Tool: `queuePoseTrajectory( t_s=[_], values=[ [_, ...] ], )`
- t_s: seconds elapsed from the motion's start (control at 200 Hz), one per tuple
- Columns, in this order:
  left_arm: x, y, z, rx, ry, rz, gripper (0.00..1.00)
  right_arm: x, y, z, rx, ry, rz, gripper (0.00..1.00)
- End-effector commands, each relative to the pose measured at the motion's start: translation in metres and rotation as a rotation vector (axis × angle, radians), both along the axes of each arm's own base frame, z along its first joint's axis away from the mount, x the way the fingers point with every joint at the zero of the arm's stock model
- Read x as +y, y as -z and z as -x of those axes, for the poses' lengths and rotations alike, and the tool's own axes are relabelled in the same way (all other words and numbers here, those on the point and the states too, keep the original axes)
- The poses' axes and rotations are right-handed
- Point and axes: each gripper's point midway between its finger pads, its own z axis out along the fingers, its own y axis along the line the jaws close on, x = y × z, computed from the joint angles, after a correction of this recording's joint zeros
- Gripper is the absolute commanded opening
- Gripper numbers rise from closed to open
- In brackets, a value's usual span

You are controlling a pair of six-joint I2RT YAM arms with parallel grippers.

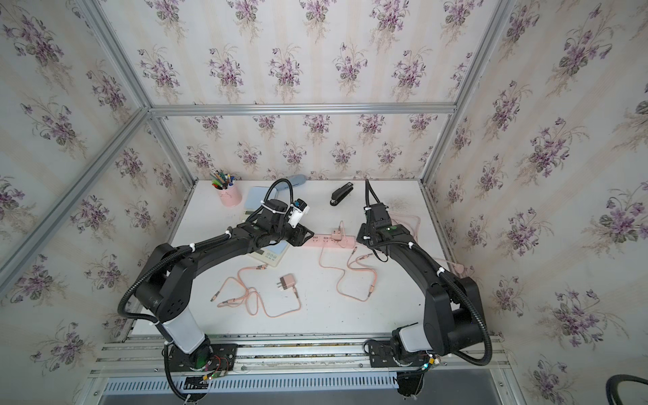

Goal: Charge the electronic scale
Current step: Adjust the charging cable at the center of the board.

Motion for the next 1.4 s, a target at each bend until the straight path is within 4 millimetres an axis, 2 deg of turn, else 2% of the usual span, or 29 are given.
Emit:
queuePoseTrajectory(
  t_s=[0.0, 0.135, 0.28, 0.34, 0.44, 0.55, 0.664, 0.809, 0.974, 1.184, 1.284, 1.394],
  values=[
    [0.000, 0.000, 0.010, 0.024, 0.014, 0.002, 0.57, 0.011, 0.013, -0.008, 0.005, -0.005, -0.059, 0.55],
    [0.004, 0.003, 0.015, 0.032, 0.018, -0.015, 0.57, 0.018, 0.039, -0.013, 0.064, -0.025, -0.067, 0.53],
    [0.009, 0.009, 0.020, 0.040, 0.018, -0.040, 0.57, 0.032, 0.055, -0.016, 0.098, -0.051, -0.084, 0.32],
    [0.010, 0.010, 0.021, 0.045, 0.019, -0.046, 0.57, 0.038, 0.061, -0.015, 0.110, -0.067, -0.069, 0.26],
    [0.011, 0.014, 0.023, 0.055, 0.017, -0.053, 0.57, 0.046, 0.072, -0.010, 0.137, -0.083, -0.060, 0.24],
    [0.012, 0.018, 0.023, 0.062, 0.015, -0.064, 0.57, 0.045, 0.084, -0.002, 0.175, -0.081, -0.031, 0.28],
    [0.014, 0.022, 0.023, 0.070, 0.016, -0.079, 0.57, 0.043, 0.078, 0.004, 0.156, -0.067, 0.001, 0.28],
    [0.013, 0.023, 0.023, 0.078, 0.019, -0.079, 0.56, 0.031, 0.064, 0.011, 0.117, -0.028, 0.033, 0.28],
    [0.012, 0.021, 0.025, 0.079, 0.021, -0.073, 0.56, 0.011, 0.081, 0.034, 0.193, -0.010, 0.105, 0.28],
    [0.017, 0.016, 0.030, 0.070, 0.019, -0.074, 0.56, -0.007, 0.097, 0.077, 0.270, 0.058, 0.066, 0.28],
    [0.017, 0.013, 0.031, 0.068, 0.019, -0.071, 0.56, -0.016, 0.098, 0.091, 0.276, 0.109, 0.010, 0.27],
    [0.016, 0.010, 0.032, 0.066, 0.024, -0.064, 0.56, -0.030, 0.091, 0.092, 0.244, 0.171, -0.043, 0.27]
  ],
)
